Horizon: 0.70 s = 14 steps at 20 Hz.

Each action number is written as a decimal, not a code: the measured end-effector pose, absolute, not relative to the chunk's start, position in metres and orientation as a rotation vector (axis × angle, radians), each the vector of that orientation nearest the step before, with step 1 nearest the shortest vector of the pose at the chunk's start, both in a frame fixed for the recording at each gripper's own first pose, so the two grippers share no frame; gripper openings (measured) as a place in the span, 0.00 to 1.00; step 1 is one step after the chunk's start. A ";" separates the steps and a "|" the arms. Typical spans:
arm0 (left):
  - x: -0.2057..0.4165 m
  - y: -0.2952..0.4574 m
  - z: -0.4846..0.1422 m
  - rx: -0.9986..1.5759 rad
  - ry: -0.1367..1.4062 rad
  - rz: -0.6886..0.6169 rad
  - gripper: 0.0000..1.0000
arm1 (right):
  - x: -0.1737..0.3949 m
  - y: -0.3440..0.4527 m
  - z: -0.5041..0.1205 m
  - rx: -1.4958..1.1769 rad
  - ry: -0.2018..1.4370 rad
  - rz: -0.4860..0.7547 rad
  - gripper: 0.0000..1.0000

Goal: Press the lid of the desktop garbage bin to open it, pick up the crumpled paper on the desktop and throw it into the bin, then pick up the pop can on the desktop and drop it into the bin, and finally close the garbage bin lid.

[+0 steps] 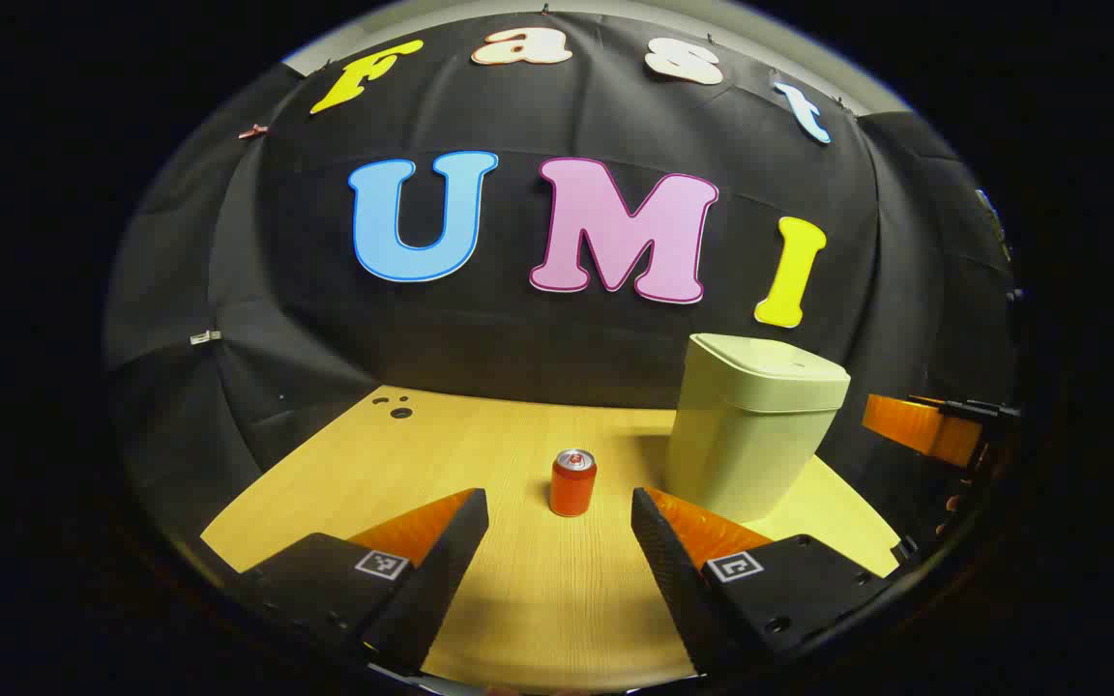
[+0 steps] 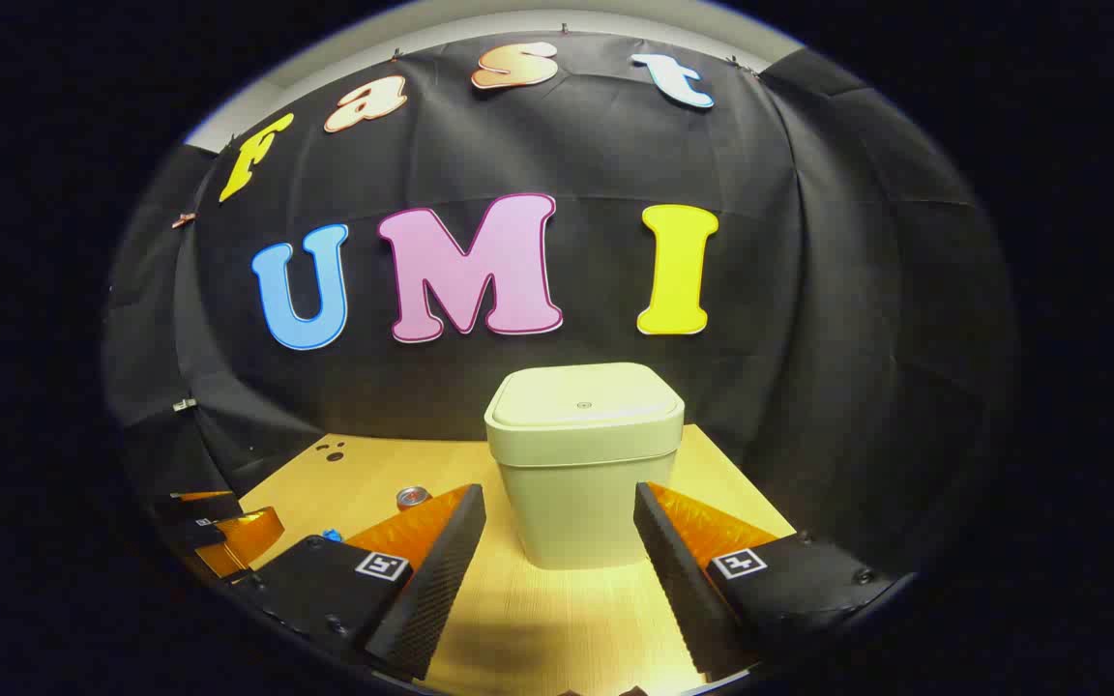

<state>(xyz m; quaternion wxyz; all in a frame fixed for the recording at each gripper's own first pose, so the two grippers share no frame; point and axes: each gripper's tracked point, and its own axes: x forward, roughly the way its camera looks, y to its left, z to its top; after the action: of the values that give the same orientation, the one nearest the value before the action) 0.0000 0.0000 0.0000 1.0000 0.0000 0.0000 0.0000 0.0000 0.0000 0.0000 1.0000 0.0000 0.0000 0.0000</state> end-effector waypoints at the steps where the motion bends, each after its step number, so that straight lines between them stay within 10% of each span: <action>1: 0.001 -0.001 0.000 0.001 0.000 -0.001 0.96 | 0.001 0.000 0.000 -0.004 0.001 0.003 0.97; 14: 0.005 -0.005 -0.015 -0.009 0.035 -0.002 0.96 | 0.008 -0.004 -0.009 -0.002 0.030 0.012 0.97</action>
<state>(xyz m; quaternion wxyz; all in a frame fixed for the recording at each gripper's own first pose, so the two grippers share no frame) 0.0049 -0.0045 -0.0152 0.9998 -0.0043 0.0174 -0.0012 0.0080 -0.0039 -0.0089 0.9999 -0.0009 0.0152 0.0058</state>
